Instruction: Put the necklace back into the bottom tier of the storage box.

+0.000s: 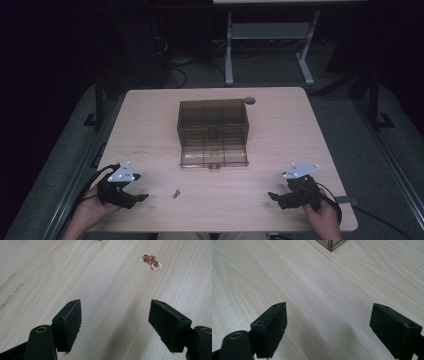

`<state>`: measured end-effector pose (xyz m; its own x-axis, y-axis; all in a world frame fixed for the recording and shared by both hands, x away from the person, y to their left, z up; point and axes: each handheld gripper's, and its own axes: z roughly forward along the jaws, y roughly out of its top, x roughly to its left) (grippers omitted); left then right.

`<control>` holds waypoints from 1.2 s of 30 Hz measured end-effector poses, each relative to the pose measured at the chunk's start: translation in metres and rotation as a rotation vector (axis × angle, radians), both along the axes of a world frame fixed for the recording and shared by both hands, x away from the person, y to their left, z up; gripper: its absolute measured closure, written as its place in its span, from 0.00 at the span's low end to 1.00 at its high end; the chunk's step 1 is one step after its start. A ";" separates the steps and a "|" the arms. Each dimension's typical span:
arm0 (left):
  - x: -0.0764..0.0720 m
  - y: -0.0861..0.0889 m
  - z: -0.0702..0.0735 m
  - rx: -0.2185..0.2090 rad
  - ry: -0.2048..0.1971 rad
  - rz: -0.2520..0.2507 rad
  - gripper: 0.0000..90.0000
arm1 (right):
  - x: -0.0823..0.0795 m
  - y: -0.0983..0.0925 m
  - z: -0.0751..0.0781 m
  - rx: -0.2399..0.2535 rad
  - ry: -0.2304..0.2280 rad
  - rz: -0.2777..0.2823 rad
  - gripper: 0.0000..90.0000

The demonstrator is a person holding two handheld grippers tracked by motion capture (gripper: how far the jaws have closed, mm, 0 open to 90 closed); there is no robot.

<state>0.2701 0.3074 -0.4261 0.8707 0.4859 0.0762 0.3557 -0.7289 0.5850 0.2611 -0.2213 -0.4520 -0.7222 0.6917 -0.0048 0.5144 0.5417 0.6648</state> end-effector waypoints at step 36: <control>0.004 -0.038 0.004 0.018 0.052 -0.127 0.34 | -0.002 0.003 0.002 -0.002 -0.005 0.012 0.15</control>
